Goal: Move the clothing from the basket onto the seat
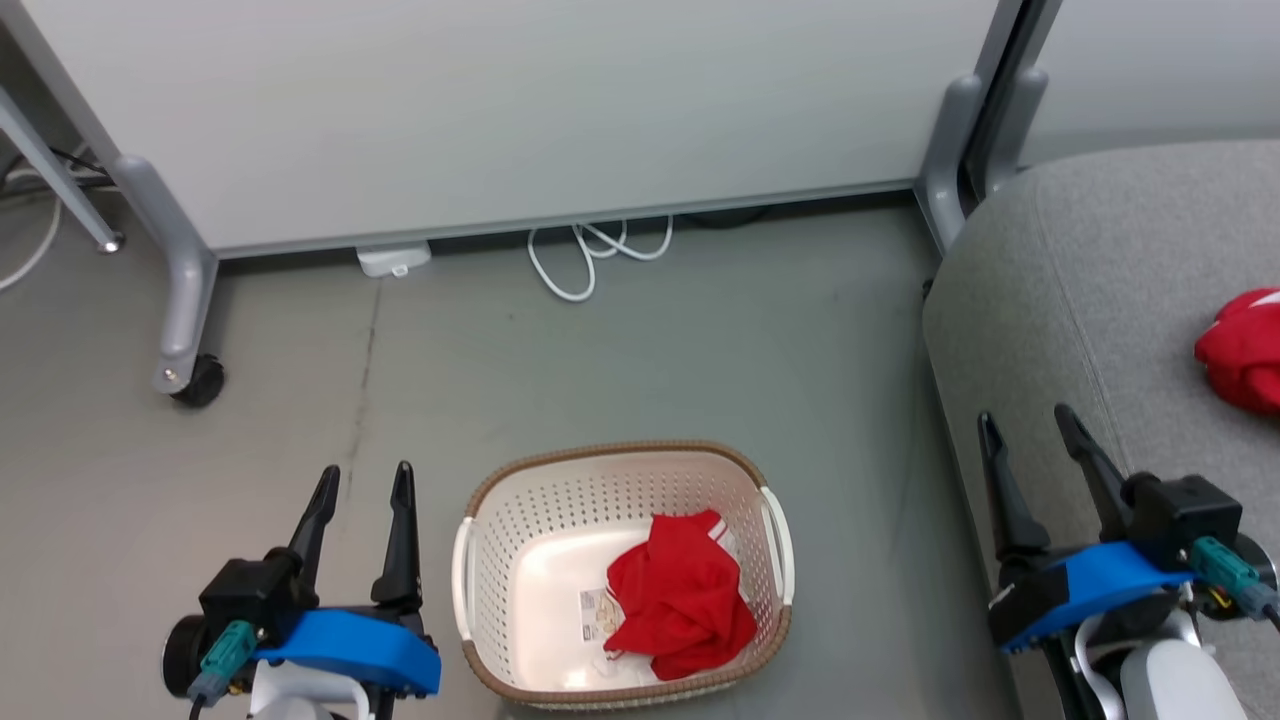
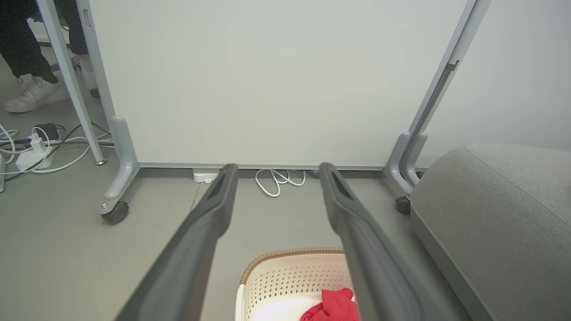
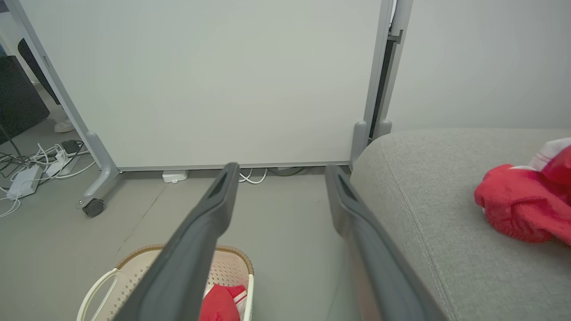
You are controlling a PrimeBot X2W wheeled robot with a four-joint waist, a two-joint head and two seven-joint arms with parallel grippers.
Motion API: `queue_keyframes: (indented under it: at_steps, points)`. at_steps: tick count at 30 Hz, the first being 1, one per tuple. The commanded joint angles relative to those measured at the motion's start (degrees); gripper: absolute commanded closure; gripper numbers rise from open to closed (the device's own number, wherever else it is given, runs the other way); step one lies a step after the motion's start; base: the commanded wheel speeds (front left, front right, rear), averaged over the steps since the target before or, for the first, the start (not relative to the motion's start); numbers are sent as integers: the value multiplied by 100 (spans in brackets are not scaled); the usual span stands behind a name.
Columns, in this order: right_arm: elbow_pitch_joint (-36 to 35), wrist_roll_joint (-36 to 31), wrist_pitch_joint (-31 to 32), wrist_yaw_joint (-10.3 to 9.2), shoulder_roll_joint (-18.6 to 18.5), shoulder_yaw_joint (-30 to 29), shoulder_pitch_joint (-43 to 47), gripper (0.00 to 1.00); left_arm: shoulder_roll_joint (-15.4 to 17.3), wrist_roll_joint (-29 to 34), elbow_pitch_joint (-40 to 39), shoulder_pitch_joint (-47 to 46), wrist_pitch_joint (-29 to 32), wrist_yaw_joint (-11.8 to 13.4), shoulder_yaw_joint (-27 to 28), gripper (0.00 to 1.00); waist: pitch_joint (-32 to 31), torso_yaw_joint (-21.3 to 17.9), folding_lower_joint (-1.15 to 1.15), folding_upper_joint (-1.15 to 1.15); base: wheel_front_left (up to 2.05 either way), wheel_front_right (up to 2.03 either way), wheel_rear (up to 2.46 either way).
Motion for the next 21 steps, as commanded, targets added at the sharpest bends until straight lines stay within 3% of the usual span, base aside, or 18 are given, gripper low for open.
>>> queue_keyframes:
  at_steps: [1, 21]
  points:
    - [-61, -48, -26, 1, 12, 44, -169, 0, 45, 3, 17, -177, -16, -9, -63, 0, 263, -165, 0, 0, 0, 0, 0]
    - [-429, 171, -295, 1, 13, 286, -1635, 0, 491, -137, 719, -1915, -17, -8, -654, 0, 2979, -1315, 0, 0, 0, 0, 0]
